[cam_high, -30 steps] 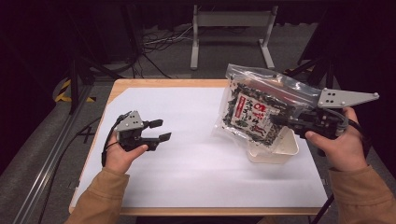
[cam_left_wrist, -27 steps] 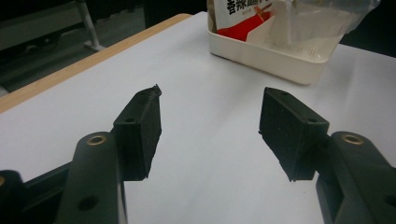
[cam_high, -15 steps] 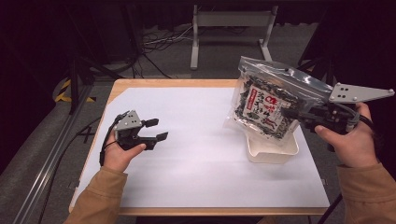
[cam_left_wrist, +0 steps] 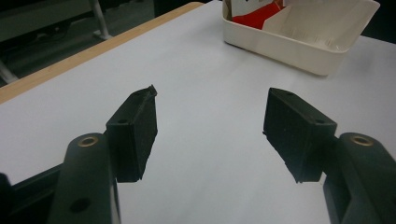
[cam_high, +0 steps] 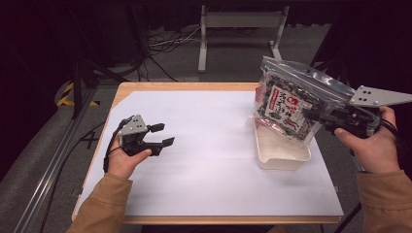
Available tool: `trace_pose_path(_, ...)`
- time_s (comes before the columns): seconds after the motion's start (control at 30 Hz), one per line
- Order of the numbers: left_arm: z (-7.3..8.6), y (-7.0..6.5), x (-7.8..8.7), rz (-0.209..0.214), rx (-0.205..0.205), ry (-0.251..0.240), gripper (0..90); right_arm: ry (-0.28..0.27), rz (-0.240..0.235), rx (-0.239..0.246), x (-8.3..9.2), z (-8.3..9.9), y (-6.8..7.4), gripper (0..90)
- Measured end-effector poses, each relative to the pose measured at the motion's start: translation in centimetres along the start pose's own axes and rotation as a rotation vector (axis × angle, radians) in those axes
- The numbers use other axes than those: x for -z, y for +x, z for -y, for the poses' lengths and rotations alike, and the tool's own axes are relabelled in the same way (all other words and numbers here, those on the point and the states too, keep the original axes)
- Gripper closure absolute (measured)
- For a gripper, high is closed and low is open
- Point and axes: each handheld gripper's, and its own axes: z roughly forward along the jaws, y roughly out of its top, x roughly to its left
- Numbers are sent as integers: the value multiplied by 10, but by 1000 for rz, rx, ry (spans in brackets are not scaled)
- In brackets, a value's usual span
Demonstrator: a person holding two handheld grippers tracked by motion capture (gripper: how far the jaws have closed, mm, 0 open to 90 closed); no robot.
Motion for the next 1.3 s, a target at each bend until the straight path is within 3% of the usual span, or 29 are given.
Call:
trace_pose_path(0.27, 0, 2, 1, 3, 7, -11, 348, 15, 51, -5, 1, 8, -6, 760)
trace_pose_path(0.83, 0, 1, 0, 13, 15, -9, 340, 49, 62, -63, -12, 32, -15, 759)
trace_pose_path(1.07, 2, 0, -2, 20, 26, -4, 338, 92, 88, -78, -22, 37, -14, 760)
trace_pose_path(1.3, 3, -2, -4, 22, 27, 1, 337, 127, 85, -76, -33, 42, -13, 760)
